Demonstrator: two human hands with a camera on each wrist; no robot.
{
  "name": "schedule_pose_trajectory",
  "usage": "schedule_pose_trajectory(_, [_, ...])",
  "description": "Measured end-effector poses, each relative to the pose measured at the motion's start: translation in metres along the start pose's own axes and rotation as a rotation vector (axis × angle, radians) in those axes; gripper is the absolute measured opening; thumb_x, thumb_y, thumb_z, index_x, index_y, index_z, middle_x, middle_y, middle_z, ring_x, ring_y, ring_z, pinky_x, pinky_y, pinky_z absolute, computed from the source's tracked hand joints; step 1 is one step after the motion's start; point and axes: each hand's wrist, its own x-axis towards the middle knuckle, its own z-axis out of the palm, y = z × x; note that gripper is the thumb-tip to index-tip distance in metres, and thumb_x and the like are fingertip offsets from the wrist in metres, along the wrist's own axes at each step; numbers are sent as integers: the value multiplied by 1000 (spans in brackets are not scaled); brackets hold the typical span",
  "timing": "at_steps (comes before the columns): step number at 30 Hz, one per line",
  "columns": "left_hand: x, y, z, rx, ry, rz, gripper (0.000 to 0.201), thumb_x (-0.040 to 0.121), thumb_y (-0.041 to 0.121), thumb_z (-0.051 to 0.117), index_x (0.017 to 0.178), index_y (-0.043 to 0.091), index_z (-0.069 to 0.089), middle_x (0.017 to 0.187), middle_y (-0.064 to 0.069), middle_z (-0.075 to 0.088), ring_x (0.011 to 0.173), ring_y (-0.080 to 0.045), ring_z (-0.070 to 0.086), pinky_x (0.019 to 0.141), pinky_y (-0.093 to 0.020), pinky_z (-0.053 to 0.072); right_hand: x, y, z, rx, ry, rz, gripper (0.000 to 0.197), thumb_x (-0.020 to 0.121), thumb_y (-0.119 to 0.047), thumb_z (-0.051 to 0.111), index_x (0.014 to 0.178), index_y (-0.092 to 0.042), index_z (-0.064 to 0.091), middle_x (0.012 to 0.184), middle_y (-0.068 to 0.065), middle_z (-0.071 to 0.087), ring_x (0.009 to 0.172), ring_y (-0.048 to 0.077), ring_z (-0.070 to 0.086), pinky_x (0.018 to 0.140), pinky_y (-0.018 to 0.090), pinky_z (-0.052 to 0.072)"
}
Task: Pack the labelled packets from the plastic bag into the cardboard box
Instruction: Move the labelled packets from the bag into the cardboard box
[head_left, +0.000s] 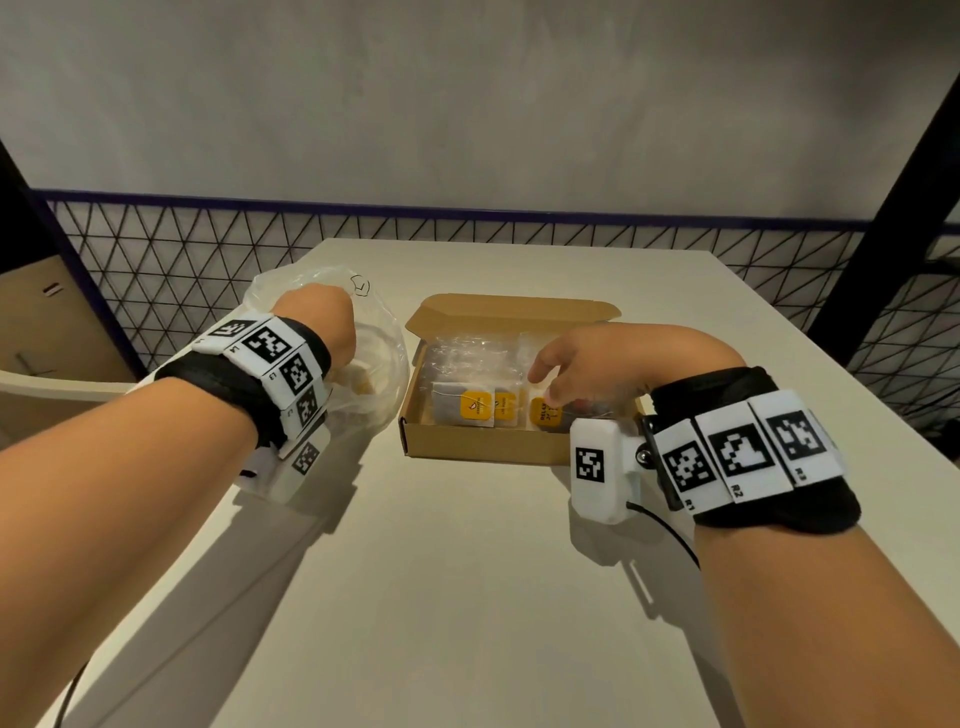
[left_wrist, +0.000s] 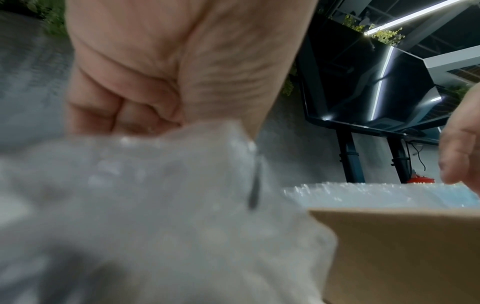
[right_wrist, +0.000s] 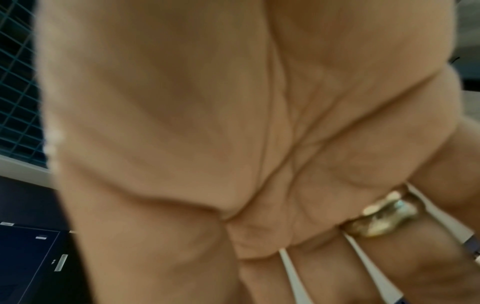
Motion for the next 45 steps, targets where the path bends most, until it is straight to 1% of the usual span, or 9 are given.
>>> schedule_pose_trajectory(4, [0, -5, -13, -93, 100, -22, 10, 87, 4, 47, 86, 0, 56, 68, -7, 48, 60, -19, 44, 68, -30, 40, 0, 1, -1, -6, 3, 0, 36, 92, -21, 52, 127, -26, 53, 80, -14, 49, 94, 14, 50, 79, 25, 38])
schedule_pose_trajectory(10, [-12, -15, -37, -498, 299, -1, 9, 86, 5, 58, 90, 11, 63, 104, -9, 63, 103, -28, 56, 91, -39, 48, 0, 2, -1, 28, 11, -4, 36, 91, -21, 52, 127, -26, 53, 107, -6, 57, 95, 15, 56, 78, 24, 45])
schedule_pose_trajectory(15, [-24, -7, -38, -863, 382, 138, 25, 79, 12, 72, 94, 17, 53, 86, -2, 57, 82, -19, 56, 68, -26, 45, 6, 4, 1, 1, 63, -31, 37, 90, -23, 53, 127, -29, 51, 122, -4, 56, 104, 15, 52, 90, 30, 43])
schedule_pose_trajectory(22, [-38, 29, -40, -1261, 214, 364, 38, 76, 7, 73, 103, 16, 47, 72, -1, 56, 67, -12, 61, 63, -15, 52, 9, 4, -5, 268, 442, -154, 55, 88, -34, 60, 138, -24, 41, 121, 0, 59, 105, 14, 54, 88, 26, 42])
schedule_pose_trajectory(25, [-39, 42, -41, -1358, 174, 443, 34, 74, 6, 74, 91, 23, 50, 71, -1, 59, 65, -11, 62, 66, -19, 55, 9, 4, -7, 432, 541, -214, 35, 84, -28, 67, 116, -21, 58, 99, -3, 63, 94, 13, 60, 73, 20, 45])
schedule_pose_trajectory(28, [-39, 53, -41, -1470, 185, 471, 32, 73, 8, 74, 89, 23, 51, 66, 3, 56, 60, -5, 59, 66, -18, 54, 6, 5, -11, 523, 624, -260, 10, 81, -19, 70, 85, -20, 61, 86, 1, 66, 86, 18, 65, 77, 27, 53])
schedule_pose_trajectory(33, [-36, 61, -35, -1778, -4, 474, 28, 76, 20, 68, 97, 23, 51, 84, 2, 64, 80, -13, 63, 74, -26, 53, 4, 11, -15, 655, 733, -285, 11, 83, -14, 67, 78, -19, 59, 88, 7, 68, 82, 18, 66, 67, 18, 51])
schedule_pose_trajectory(38, [-35, 64, -22, -1669, -107, 520, 10, 91, 12, 55, 99, 17, 60, 87, 0, 66, 73, -9, 62, 66, -22, 53, 8, 12, -15, 692, 775, -277, 22, 84, -9, 65, 71, -23, 54, 78, 3, 64, 67, 10, 60, 58, 14, 46])
schedule_pose_trajectory(45, [-30, 44, -22, -1256, 150, 465, 12, 93, 15, 53, 97, 12, 64, 85, 0, 66, 75, -7, 62, 70, -18, 53, 7, 17, -17, 452, 761, -157, 16, 88, -9, 60, 79, -22, 58, 79, -6, 61, 76, 10, 58, 67, 15, 45])
